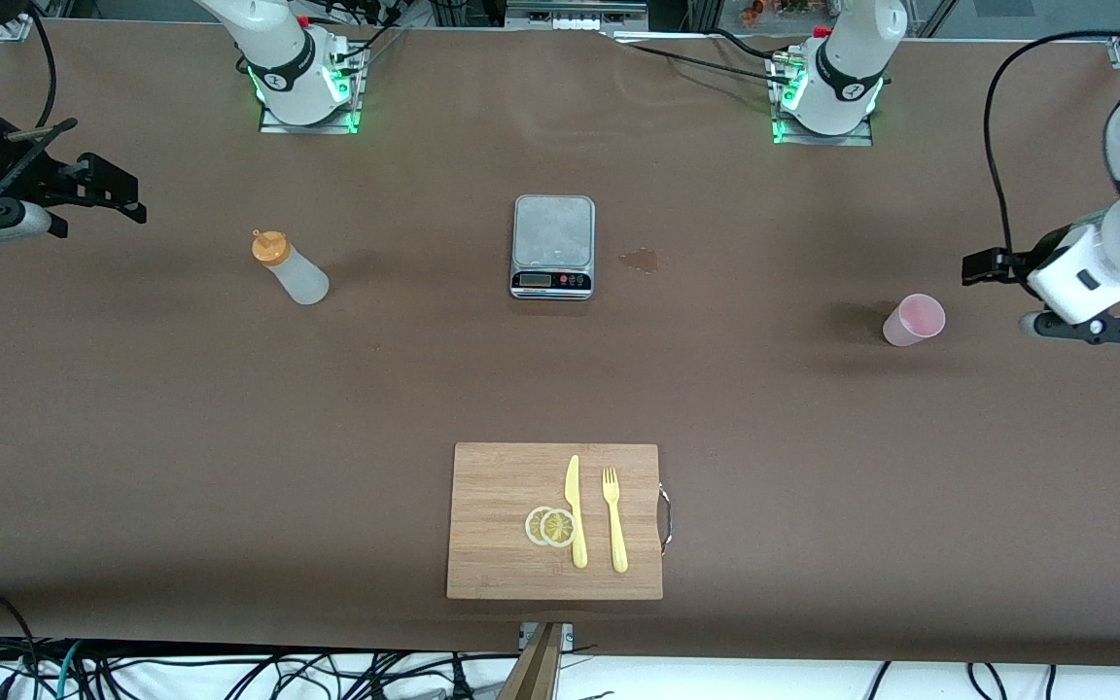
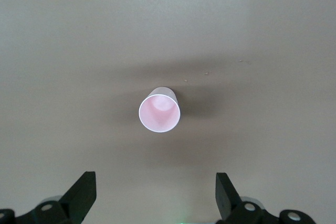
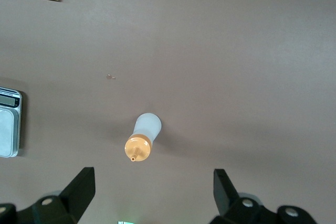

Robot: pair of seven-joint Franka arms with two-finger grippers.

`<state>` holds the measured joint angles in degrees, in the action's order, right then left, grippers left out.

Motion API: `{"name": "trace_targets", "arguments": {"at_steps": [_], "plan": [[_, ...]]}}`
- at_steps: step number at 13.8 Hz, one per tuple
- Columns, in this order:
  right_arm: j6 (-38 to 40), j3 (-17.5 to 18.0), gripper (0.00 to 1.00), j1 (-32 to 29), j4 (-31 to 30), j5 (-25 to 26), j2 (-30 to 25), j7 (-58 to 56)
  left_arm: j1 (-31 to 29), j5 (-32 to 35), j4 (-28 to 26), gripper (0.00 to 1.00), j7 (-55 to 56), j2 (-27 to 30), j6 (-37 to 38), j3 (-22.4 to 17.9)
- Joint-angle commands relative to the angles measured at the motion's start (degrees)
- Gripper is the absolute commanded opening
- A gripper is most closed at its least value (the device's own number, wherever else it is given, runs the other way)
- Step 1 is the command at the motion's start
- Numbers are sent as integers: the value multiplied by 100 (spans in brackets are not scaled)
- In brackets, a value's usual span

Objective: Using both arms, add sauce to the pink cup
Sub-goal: 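Move the left gripper down to the pink cup and grasp it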

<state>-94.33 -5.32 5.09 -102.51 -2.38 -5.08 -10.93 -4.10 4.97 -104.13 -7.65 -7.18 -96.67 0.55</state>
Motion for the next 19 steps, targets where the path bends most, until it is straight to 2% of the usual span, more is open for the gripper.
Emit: {"name": "trace_targets", "arguments": {"at_steps": [1,7,10,13,14,18,19], "plan": [[108,5,100,-17,117,62,24,-6,102,127,-659,100,-332,121,-648,-274],[108,5,100,-17,117,62,24,-6,102,127,-1987,100,-746,-142,-2432,-582],[108,5,100,-17,117,62,24,-6,190,118,-2041,100,-966,-616,-3128,-863],[117,5,100,-17,117,62,24,-6,208,31,-2102,99,-966,-845,-3200,-934],[108,5,100,-17,117,62,33,-6,208,30,-2103,89,-966,-890,-3235,-942],[117,5,100,-17,117,62,24,-6,269,30,-2111,18,-975,-899,-3217,-942],[108,5,100,-17,117,62,24,-6,269,30,-2111,7,-975,-899,-3217,-942]]}}
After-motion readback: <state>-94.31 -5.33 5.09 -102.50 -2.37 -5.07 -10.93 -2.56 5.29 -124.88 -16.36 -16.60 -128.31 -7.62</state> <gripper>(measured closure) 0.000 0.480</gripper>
